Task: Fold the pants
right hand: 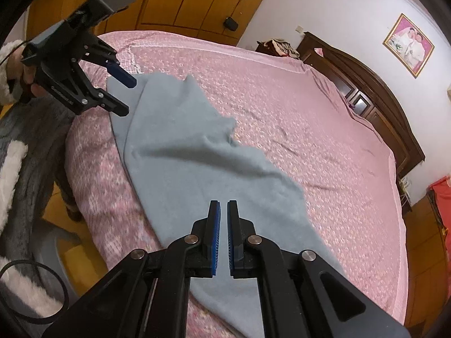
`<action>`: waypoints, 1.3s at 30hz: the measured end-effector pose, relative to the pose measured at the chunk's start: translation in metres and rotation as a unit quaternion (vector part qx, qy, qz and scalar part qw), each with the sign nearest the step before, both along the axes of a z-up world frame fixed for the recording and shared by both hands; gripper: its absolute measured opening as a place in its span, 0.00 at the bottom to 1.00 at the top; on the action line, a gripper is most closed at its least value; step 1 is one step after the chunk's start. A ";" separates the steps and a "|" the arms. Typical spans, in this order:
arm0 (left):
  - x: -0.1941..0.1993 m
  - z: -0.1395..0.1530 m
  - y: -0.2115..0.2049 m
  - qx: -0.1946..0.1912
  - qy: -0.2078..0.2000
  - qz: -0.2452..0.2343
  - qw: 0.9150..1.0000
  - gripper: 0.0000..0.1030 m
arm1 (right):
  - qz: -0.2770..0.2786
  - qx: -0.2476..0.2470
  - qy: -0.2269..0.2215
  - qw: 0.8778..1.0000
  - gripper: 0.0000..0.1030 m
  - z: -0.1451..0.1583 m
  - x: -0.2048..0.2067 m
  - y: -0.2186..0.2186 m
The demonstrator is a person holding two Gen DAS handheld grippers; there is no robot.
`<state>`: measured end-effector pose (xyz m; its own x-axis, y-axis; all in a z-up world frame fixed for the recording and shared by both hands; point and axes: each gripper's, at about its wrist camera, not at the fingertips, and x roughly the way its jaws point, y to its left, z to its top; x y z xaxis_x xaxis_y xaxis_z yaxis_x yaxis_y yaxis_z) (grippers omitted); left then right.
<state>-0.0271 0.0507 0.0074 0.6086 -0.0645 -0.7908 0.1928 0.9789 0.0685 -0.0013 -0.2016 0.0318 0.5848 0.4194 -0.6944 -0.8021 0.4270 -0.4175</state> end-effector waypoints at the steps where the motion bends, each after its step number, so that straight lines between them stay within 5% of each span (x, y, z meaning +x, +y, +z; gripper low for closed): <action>1: -0.001 -0.003 0.012 -0.008 0.005 0.014 1.000 0.60 | 0.005 -0.001 0.000 1.000 0.04 0.000 -0.001 0.007; 6: -0.007 -0.014 0.046 -0.015 0.023 0.044 0.999 0.60 | 0.043 -0.019 0.024 0.999 0.05 0.013 0.002 0.045; 16: -0.006 -0.006 0.106 -0.055 -0.016 0.130 0.990 0.66 | 0.088 -0.016 -0.002 0.996 0.05 0.044 0.022 0.130; 22: -0.006 -0.018 0.134 -0.079 0.006 0.183 0.980 0.70 | 0.066 -0.042 -0.031 0.996 0.04 -0.001 0.026 0.201; 27: -0.013 -0.025 0.162 -0.083 0.017 0.248 0.965 0.70 | 0.003 -0.004 -0.005 1.000 0.04 -0.031 0.015 0.240; 30: -0.026 -0.027 0.181 -0.122 0.013 0.269 0.955 0.70 | 0.001 0.023 -0.058 0.998 0.06 -0.037 -0.019 0.258; 34: -0.046 -0.023 0.198 -0.141 0.016 0.290 0.947 0.70 | -0.028 -0.008 -0.241 0.970 0.16 -0.060 -0.059 0.289; 37: -0.066 -0.018 0.208 -0.117 -0.004 0.318 0.941 0.74 | -0.066 0.031 -0.221 0.972 0.16 -0.060 -0.053 0.288; 39: -0.069 -0.028 0.213 -0.128 0.023 0.312 0.941 0.73 | -0.083 0.020 -0.214 0.973 0.16 -0.069 -0.043 0.287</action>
